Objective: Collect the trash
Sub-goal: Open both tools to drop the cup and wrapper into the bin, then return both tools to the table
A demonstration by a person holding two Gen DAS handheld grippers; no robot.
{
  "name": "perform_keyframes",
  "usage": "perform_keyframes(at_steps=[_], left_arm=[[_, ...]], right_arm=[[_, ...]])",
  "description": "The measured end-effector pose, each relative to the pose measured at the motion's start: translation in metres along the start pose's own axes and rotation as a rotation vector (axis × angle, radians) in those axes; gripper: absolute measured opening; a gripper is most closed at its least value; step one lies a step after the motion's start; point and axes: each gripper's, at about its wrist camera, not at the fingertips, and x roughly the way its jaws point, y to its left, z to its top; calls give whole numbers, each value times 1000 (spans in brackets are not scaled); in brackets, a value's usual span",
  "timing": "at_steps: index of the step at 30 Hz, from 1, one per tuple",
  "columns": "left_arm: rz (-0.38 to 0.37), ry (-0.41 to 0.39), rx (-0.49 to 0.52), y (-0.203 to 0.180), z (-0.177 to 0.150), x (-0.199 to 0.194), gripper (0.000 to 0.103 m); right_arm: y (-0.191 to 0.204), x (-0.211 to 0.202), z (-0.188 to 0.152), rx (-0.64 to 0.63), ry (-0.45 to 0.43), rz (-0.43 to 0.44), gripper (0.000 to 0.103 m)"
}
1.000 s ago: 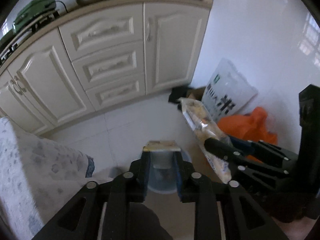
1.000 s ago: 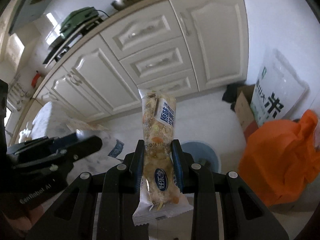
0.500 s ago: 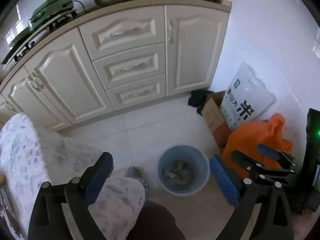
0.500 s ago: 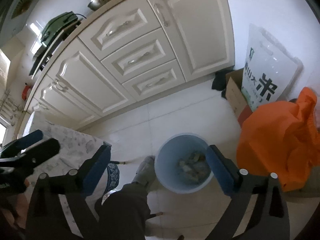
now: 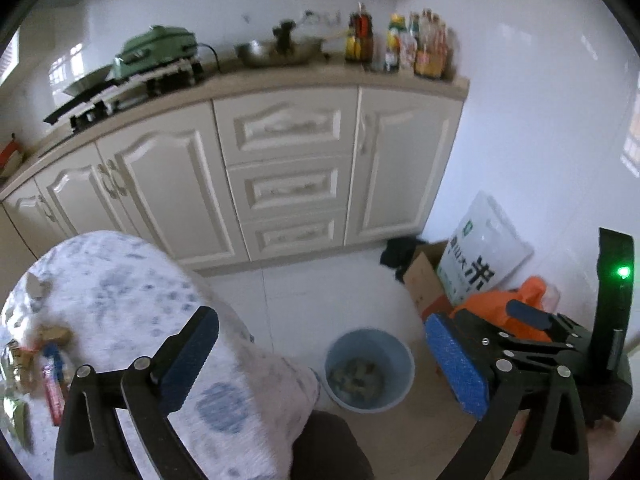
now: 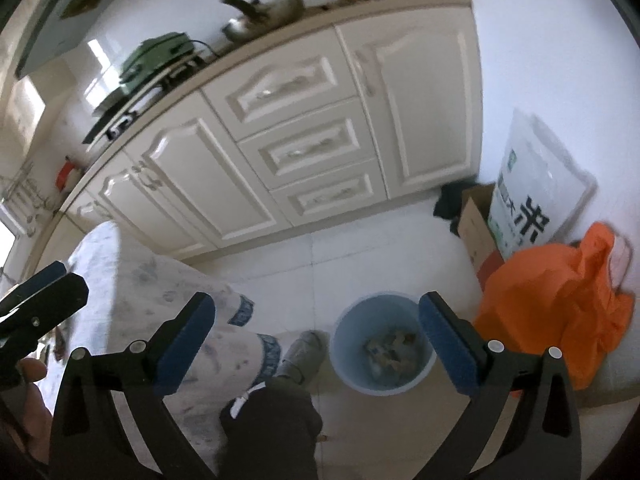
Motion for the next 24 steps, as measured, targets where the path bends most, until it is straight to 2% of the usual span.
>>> perform_keyframes(at_steps=[3,7,18,24], left_arm=[[-4,-48,-21,21,-15,-36,102],[26,-105,-56,47,-37,-78,102],[156,-255,-180,114,-101,-180,102],[229,-322,-241,133,-138,-228,102]], right_arm=[[24,-13,2,-30,-28,14,103],[63,-27,4,-80,-58,42,103],[167,-60,-4,-229,-117,152,103],[220,-75,-12,-306,-147,222,103]])
